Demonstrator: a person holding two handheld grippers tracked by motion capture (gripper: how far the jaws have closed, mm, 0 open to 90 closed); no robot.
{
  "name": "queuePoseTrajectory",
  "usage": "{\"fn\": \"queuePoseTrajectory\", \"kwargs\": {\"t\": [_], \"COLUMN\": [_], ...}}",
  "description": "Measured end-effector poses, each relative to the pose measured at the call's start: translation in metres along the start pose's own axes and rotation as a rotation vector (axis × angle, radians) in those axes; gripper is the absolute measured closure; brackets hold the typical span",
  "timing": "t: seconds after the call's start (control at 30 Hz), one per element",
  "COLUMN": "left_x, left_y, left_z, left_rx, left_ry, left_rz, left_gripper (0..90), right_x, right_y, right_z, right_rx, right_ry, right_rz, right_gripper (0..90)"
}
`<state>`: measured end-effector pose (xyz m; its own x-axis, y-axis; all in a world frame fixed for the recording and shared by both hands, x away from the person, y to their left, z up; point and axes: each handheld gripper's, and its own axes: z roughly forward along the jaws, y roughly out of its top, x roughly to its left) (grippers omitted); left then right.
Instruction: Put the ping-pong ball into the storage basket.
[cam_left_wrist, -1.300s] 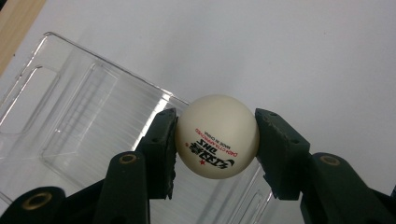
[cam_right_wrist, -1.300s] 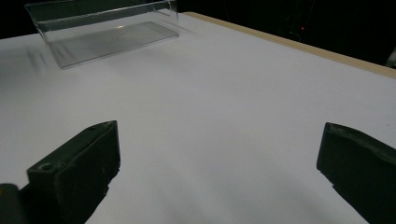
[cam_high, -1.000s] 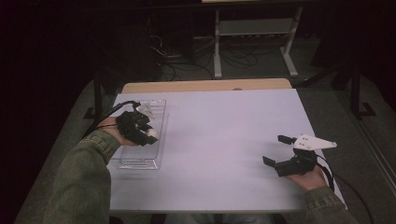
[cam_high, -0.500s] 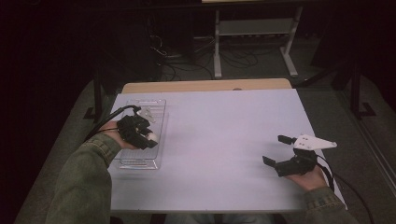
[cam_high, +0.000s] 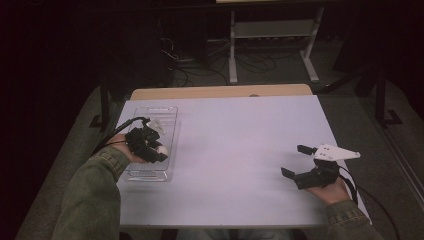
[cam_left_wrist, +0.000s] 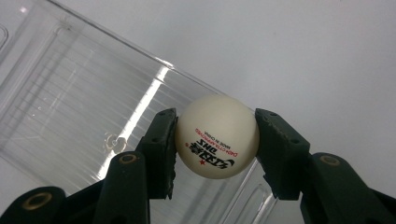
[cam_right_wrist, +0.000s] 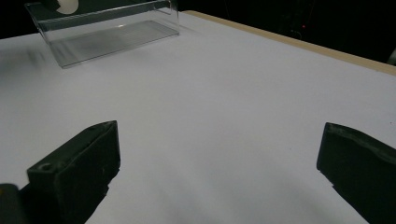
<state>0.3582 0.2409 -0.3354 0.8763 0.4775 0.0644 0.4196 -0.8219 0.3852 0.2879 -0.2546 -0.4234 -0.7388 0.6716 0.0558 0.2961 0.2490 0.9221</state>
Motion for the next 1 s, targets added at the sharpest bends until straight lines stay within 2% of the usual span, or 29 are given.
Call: {"fn": "queuePoseTrajectory", "kwargs": {"t": [0.43, 0.8, 1.0], "left_x": [0.005, 0.006, 0.007], "left_y": [-0.012, -0.014, -0.015], "left_z": [0.017, 0.029, 0.034], "left_rx": [0.011, 0.043, 0.060], "left_ry": [-0.009, -0.026, -0.021], "left_rz": [-0.039, -0.036, -0.040], "left_gripper": [50.8, 50.8, 50.8], "right_x": [0.000, 0.000, 0.002], "right_y": [0.000, 0.000, 0.000], "right_z": [0.000, 0.000, 0.002], "right_rx": [0.000, 0.001, 0.010], "right_ry": [-0.001, 0.000, 0.006], "right_rz": [0.001, -0.001, -0.004], "right_gripper": [0.0, 0.0, 0.0]}}
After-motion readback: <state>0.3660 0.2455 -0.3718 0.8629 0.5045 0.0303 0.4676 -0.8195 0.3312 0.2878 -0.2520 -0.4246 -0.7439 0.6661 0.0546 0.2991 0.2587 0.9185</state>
